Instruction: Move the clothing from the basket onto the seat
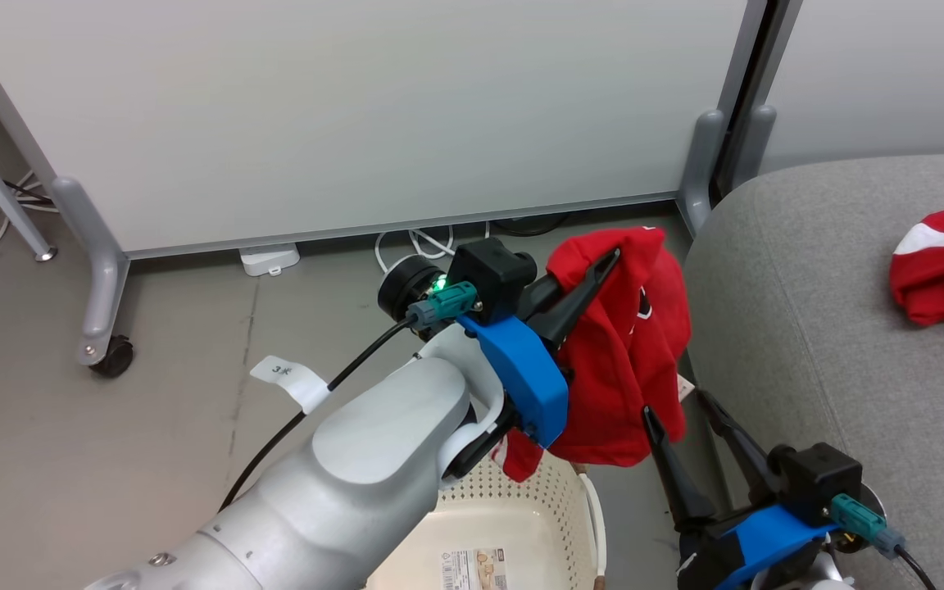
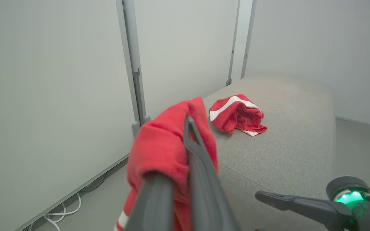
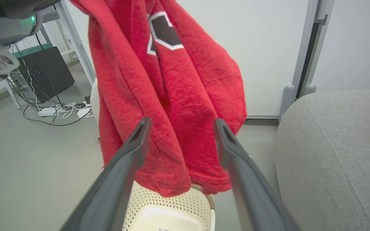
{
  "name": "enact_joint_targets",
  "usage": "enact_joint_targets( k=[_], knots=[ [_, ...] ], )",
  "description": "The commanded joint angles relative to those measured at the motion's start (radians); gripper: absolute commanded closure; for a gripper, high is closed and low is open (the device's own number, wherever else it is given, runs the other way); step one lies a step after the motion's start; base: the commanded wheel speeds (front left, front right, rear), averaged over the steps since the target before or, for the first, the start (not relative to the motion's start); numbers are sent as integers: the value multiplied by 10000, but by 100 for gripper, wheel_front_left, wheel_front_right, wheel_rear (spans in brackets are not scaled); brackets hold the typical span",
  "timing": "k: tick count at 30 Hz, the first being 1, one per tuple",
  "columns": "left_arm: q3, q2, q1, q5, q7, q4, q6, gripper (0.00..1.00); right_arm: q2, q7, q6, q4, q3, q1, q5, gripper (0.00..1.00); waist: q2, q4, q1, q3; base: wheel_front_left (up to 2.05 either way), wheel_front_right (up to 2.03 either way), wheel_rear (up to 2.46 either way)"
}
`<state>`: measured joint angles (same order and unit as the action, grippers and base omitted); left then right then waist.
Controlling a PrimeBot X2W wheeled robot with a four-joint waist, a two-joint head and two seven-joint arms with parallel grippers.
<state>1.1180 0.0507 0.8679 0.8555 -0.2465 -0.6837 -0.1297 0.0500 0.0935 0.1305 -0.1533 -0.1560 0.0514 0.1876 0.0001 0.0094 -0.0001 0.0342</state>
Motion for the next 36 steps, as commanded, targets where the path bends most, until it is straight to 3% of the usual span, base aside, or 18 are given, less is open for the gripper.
enact_joint_targets(
  k=[1, 20, 36],
  knots=[
    [81, 3, 180, 109, -12, 26, -3, 100, 9, -35, 5, 10, -34, -102, 85, 0, -1, -20, 1, -5, 0, 0, 0],
    [843, -1, 399, 873, -155, -74, 114, 100, 10, -369, 5, -385, -788, 890, 306, 0, -1, -56, 1, 56, 0, 0, 0],
    [1240, -3, 452, 1218, -197, 18, 175, 100, 7, -504, 5, -2519, -1722, 3046, 742, 0, -1, -29, 1, 67, 0, 0, 0]
  ],
)
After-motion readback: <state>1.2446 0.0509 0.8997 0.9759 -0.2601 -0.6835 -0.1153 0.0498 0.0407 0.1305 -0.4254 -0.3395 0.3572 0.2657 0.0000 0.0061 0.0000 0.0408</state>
